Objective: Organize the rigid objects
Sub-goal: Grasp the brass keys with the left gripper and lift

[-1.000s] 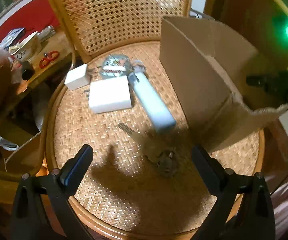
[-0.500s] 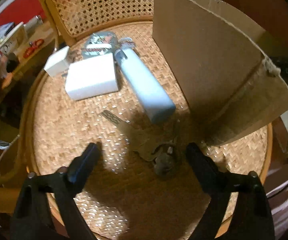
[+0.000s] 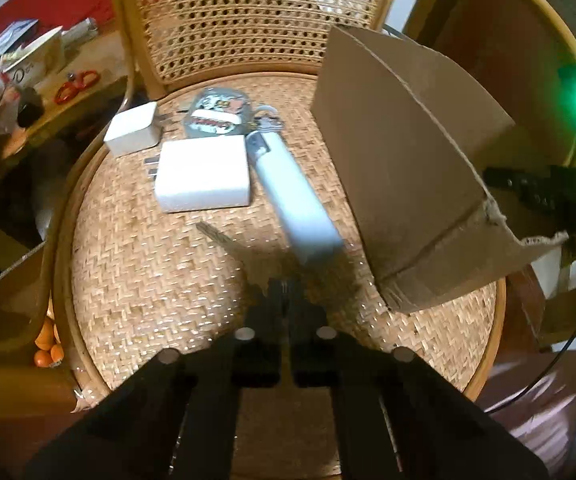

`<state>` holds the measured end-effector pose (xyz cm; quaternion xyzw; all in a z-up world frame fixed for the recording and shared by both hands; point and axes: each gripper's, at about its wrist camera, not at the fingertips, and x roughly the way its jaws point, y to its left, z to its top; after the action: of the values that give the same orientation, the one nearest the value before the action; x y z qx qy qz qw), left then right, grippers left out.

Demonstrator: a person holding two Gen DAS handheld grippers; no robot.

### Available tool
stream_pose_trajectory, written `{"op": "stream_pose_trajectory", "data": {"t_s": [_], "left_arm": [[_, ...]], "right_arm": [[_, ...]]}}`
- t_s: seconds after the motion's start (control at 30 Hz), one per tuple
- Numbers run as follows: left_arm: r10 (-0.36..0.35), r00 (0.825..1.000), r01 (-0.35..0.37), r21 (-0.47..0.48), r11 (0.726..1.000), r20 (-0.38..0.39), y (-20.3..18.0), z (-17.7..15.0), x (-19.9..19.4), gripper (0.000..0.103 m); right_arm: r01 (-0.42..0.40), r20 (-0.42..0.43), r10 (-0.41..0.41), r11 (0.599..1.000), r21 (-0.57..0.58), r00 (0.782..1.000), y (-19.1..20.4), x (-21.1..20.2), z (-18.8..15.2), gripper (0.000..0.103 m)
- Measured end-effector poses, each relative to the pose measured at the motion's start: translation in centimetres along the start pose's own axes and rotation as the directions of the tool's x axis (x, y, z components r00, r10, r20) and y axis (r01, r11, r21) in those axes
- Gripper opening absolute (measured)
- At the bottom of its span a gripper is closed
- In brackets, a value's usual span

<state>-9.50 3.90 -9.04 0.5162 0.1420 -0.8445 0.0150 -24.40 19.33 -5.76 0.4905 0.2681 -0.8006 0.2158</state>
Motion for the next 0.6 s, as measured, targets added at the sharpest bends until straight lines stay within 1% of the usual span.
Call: {"op": "stream_pose_trajectory", "data": {"t_s": [0.07,0.2,0.3,0.37,0.6], "left_arm": [[-0.005,1.000,0.005,-0.011,1.000,0.002,0.2,0.0,0.0,0.002],[0.011,1.000,-0.011,0.003,1.000,0.012,0.1,0.0,0.2,0.002],[0.011,1.000,-0.011,-0.011,1.000,0.023,0.2,0.2,0.2,0.002],[0.026,0.998,-0.024,-0.022,0.999,0.050,0.4,0.3,-0.4,0.001],[0.024,0.989,-0.016,-0.055,0.998,0.145,1.0,0.8,-3.0,0.001]], "right_arm": [[0.000,0.000,0.000,1.000,0.000,1.000,0.0,0.0,0.0,0.008],[0.001,0.000,-0.001,1.000,-0.001,1.000,0.0,0.0,0.0,0.008],[0.001,0.000,-0.001,1.000,-0.001,1.000,0.0,0.0,0.0,0.008],[0.000,0.000,0.000,1.000,-0.002,1.000,0.0,0.0,0.0,0.008],[0.002,0.000,-0.002,1.000,-0.003,1.000,0.0,0.0,0.1,0.008]]}}
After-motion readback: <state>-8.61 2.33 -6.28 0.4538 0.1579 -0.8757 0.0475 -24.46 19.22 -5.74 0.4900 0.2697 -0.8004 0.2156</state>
